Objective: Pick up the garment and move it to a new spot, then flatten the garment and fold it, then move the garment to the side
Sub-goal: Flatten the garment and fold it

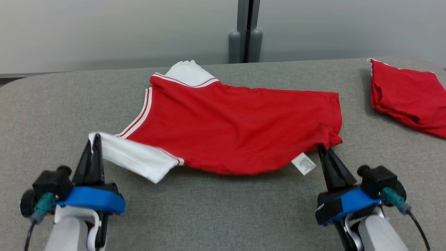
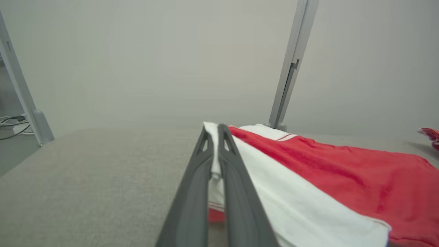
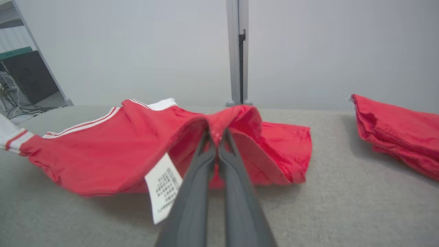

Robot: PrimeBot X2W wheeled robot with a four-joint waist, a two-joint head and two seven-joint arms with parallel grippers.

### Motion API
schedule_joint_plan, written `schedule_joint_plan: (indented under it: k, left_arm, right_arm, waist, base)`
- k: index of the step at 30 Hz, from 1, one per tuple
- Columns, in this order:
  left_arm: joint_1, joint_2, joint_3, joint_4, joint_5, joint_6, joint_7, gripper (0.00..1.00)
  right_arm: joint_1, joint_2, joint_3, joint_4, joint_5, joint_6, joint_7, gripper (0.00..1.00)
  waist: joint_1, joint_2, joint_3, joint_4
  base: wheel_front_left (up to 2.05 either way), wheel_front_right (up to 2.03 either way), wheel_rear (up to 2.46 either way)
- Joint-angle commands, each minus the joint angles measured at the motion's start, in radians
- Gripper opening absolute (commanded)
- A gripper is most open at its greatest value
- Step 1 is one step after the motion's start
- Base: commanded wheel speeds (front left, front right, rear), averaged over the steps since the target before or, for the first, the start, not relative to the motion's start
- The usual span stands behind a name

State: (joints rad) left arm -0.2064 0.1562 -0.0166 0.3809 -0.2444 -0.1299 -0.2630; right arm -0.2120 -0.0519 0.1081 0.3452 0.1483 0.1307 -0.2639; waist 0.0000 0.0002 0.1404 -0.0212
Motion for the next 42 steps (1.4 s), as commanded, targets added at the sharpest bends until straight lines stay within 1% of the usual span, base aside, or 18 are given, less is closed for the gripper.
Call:
schedule_joint_plan:
  k: [1,4,7,12,16,20,25,30,35,38,42]
  left_arm:
    - [-0.049,0.013,-0.009,-0.017,-0.011,-0.001,-0.002,0.0]
    - [-0.179,0.071,-0.046,-0.03,-0.016,-0.001,-0.002,0.0]
    - [-0.338,0.13,-0.094,-0.032,-0.043,-0.001,-0.002,0.0]
    - [-0.667,0.224,-0.167,0.022,-0.103,-0.001,0.036,0.0]
    - [-0.938,0.271,-0.21,0.093,-0.154,-0.001,0.071,0.0]
    - [-1.191,0.292,-0.256,0.194,-0.175,-0.001,0.084,0.0]
    - [-1.435,0.278,-0.311,0.308,-0.179,-0.001,0.071,0.0]
    - [-1.591,0.254,-0.373,0.399,-0.189,-0.001,0.045,0.0]
    - [-1.641,0.232,-0.412,0.441,-0.213,-0.001,0.029,0.0]
    - [-1.621,0.224,-0.449,0.451,-0.233,-0.001,0.017,0.0]
    - [-1.537,0.224,-0.482,0.442,-0.267,-0.001,0.004,0.0]
  right_arm:
    - [-0.049,-0.017,0.002,-0.005,-0.008,0.0,-0.001,0.0]
    - [-0.181,-0.029,0.011,-0.011,-0.021,0.0,-0.001,0.0]
    - [-0.339,-0.046,0.012,0.018,-0.012,0.0,-0.001,0.0]
    - [-0.663,-0.057,0.04,0.149,0.002,0.0,-0.001,0.0]
    - [-0.926,-0.058,0.041,0.285,0.025,0.0,0.001,0.0]
    - [-1.164,-0.07,0.025,0.423,0.034,0.0,0.002,0.0]
    - [-1.378,-0.077,-0.01,0.554,0.05,0.0,0.0,0.0]
    - [-1.489,-0.089,-0.032,0.648,0.036,0.0,-0.001,0.0]
    - [-1.514,-0.091,-0.053,0.685,0.034,0.0,-0.001,0.0]
    - [-1.489,-0.083,-0.042,0.69,0.027,0.0,-0.001,0.0]
    - [-1.423,-0.081,-0.03,0.673,0.029,0.0,-0.001,0.0]
  waist:
    - [0.0,-0.0002,0.008,-0.002]
    - [0.0,-0.0002,0.04,-0.009]
    - [0.0,-0.0002,0.093,-0.019]
    - [0.0,-0.0002,0.205,-0.028]
    - [0.0,-0.0002,0.299,-0.035]
    - [0.0,-0.0002,0.367,-0.041]
    - [0.0,-0.0002,0.418,-0.052]
    - [0.0,-0.0002,0.435,-0.06]
    - [0.0,-0.0002,0.448,-0.057]
    - [0.0,-0.0002,0.46,-0.051]
    - [0.0,-0.0002,0.467,-0.044]
  base:
    - [0.0,0.0,0.0]
    - [0.0,0.0,0.0]
    - [0.0,0.0,0.0]
    - [0.0,0.0,0.0]
    - [0.0,0.0,0.0]
    - [0.0,0.0,0.0]
    - [0.0,0.0,0.0]
    - [0.0,0.0,0.0]
    - [0.0,0.0,0.0]
    - [0.0,0.0,0.0]
    - [0.0,0.0,0.0]
